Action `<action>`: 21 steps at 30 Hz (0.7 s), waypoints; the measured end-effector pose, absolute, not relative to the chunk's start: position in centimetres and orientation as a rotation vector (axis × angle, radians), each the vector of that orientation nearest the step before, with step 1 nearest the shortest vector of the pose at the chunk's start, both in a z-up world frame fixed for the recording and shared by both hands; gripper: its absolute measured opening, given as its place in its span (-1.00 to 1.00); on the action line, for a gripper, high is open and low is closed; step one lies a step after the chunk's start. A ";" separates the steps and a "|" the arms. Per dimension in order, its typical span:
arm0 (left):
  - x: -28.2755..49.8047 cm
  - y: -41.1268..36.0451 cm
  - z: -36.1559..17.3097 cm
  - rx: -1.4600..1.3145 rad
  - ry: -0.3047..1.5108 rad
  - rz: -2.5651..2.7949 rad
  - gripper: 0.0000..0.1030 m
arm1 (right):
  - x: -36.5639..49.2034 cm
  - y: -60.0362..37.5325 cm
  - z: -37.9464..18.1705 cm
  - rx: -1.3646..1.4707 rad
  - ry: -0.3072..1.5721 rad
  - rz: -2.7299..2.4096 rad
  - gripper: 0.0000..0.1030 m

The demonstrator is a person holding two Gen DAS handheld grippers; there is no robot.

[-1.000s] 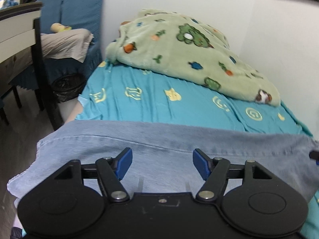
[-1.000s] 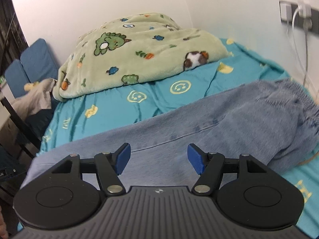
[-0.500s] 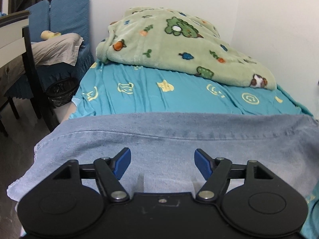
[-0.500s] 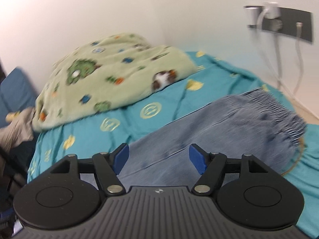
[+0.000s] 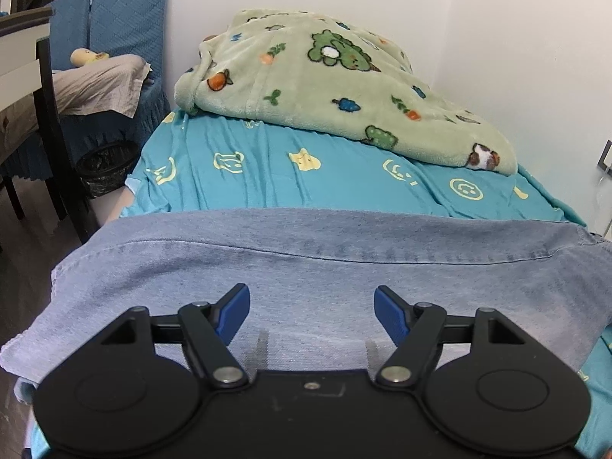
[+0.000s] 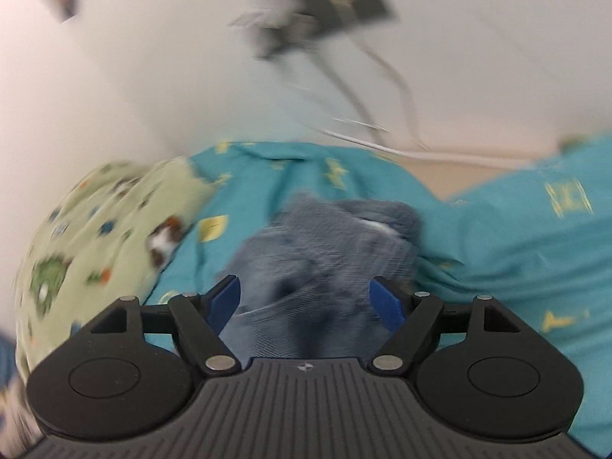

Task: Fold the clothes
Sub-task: 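Grasp the striped elastic waistband with the right gripper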

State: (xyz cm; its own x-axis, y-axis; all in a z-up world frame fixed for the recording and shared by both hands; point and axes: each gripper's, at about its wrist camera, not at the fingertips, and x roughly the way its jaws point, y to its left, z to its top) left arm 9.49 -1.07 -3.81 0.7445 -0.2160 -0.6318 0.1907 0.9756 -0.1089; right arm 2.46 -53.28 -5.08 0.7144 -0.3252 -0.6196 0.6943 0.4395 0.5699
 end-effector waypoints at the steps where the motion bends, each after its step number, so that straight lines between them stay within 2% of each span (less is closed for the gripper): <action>1: 9.5 -1.0 -3.8 -0.044 0.699 -0.224 0.35 | 2.3 -53.7 -5.6 0.952 0.458 -0.669 0.59; 3: 9.6 -0.9 -3.9 -0.055 0.705 -0.223 0.37 | 2.3 -54.0 -6.4 1.007 0.456 -0.670 0.80; 4: 9.7 -0.8 -3.9 -0.060 0.707 -0.221 0.37 | 2.3 -54.0 -6.4 1.014 0.463 -0.677 0.84; 6: 9.8 -0.6 -4.0 -0.070 0.712 -0.218 0.37 | 1.9 -54.1 -6.4 1.029 0.463 -0.712 0.82; 10: 10.1 -0.4 -4.1 -0.094 0.726 -0.216 0.39 | 0.2 -54.7 -6.9 1.101 0.403 -0.784 0.92; 14: 10.5 -0.5 -4.3 -0.103 0.731 -0.211 0.39 | 1.0 -55.7 -9.4 1.206 0.450 -0.694 0.92; 19: 10.8 -0.2 -4.4 -0.116 0.734 -0.197 0.39 | 3.8 -56.4 -10.6 1.138 0.487 -0.632 0.90; 21: 11.0 0.0 -4.4 -0.130 0.735 -0.194 0.39 | 4.3 -56.1 -10.2 1.073 0.481 -0.625 0.71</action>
State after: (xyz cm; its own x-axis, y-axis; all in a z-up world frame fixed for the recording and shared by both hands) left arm 11.01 0.02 -4.38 0.7253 -0.2208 -0.6521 0.1298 0.9740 -0.1854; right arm 4.26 -56.06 -10.22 0.7326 -0.2340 -0.6392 0.6779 0.3364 0.6537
